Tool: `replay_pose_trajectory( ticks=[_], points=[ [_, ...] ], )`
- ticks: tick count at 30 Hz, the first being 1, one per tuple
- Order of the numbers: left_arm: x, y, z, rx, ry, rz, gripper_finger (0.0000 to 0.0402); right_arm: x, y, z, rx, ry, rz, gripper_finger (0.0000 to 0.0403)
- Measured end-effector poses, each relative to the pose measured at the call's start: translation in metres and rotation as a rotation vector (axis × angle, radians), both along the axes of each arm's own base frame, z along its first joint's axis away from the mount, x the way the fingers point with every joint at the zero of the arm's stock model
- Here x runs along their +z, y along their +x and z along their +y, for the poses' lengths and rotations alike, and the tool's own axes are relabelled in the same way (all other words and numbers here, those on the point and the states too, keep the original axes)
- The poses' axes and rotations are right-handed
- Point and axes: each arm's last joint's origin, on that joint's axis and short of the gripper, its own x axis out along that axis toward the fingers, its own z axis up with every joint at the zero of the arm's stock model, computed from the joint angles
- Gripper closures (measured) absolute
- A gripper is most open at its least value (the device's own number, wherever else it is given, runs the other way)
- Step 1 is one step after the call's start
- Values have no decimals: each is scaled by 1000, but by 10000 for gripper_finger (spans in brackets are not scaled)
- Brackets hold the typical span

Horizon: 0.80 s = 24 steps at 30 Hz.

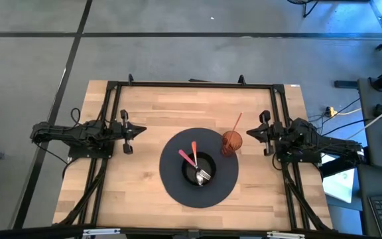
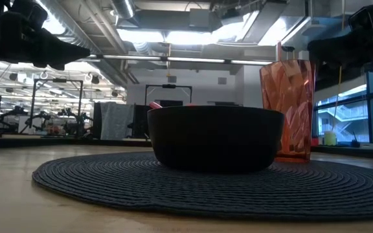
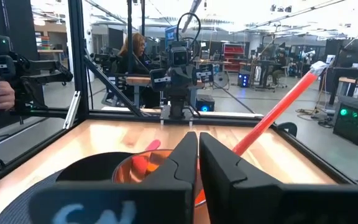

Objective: Pick & Place Utensil
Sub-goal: Return to Home Position

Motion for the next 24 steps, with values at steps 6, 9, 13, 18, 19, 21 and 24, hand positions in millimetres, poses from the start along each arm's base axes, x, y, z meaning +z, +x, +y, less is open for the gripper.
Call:
replay_pose_trajectory(
  ticks=[6, 9, 13, 18, 19, 21, 24],
  points=[
    [0, 0, 0, -1, -6, -2, 400, 0, 0, 0, 0, 0, 4, 379],
    [0, 0, 0, -1, -6, -2, 396, 0, 0, 0, 0, 1, 5, 378],
    [0, 0, 0, -2, -6, -2, 397, 0, 0, 0, 0, 2, 5, 378],
    [0, 0, 0, -4, -6, -1, 400, -1, 0, 0, 0, 2, 6, 378],
    [0, 0, 0, -4, -6, -1, 400, -1, 0, 0, 0, 1, 6, 378],
    [0, 0, 0, -4, -6, -1, 397, -1, 0, 0, 0, 2, 6, 377],
    [0, 0, 0, -4, -6, -1, 394, -1, 0, 0, 0, 1, 6, 377]
  ],
)
